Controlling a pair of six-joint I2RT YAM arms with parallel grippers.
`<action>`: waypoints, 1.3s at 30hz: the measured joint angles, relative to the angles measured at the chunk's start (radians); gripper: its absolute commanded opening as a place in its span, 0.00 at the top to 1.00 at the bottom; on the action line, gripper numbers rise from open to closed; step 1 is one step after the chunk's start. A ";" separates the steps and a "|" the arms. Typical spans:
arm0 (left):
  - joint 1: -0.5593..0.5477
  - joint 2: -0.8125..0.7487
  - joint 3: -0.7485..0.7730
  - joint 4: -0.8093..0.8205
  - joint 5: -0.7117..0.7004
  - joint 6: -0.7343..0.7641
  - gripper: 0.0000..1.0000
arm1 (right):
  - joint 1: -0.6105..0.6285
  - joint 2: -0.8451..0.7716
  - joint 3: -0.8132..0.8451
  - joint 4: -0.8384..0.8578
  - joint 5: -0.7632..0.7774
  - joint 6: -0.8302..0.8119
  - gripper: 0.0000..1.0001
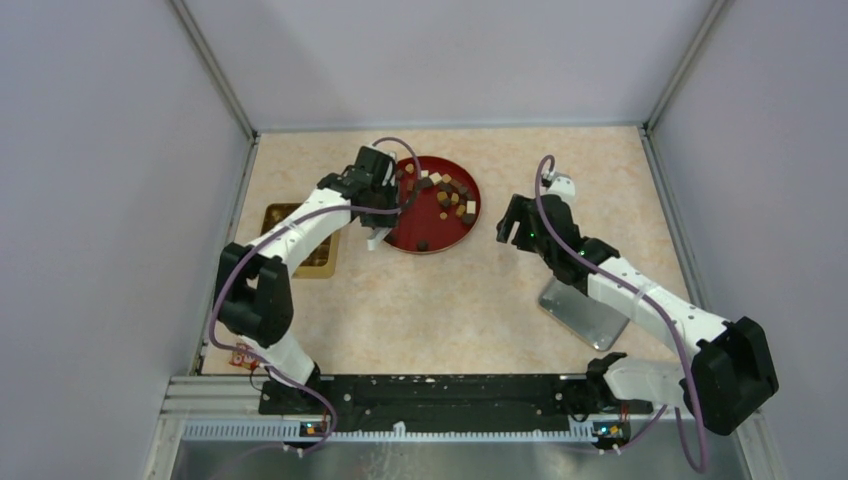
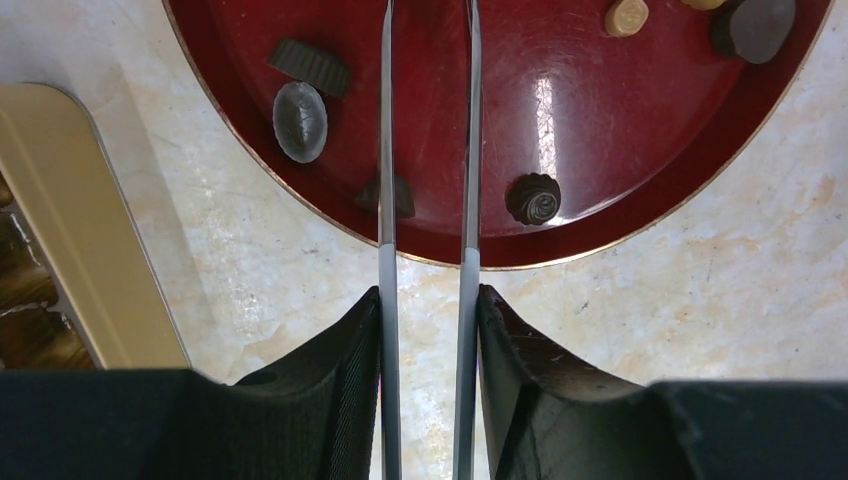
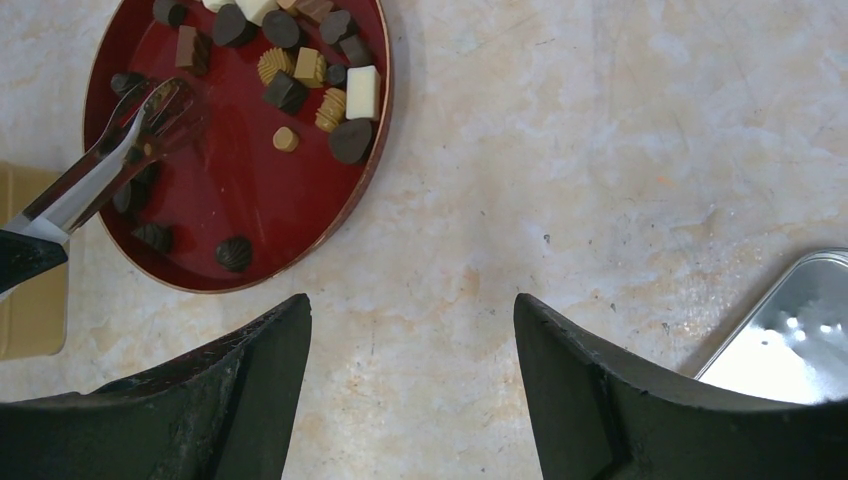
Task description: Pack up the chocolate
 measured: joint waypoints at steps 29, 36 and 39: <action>0.000 0.182 0.205 -0.035 -0.050 0.008 0.94 | 0.000 0.029 0.000 0.004 0.000 0.000 0.27; 0.085 -0.055 0.112 -0.109 -0.017 0.027 0.94 | 0.000 0.034 0.000 0.018 -0.007 0.000 0.27; 0.214 -0.175 0.063 -0.137 -0.009 0.033 0.92 | 0.000 0.051 0.000 0.028 -0.016 -0.002 0.27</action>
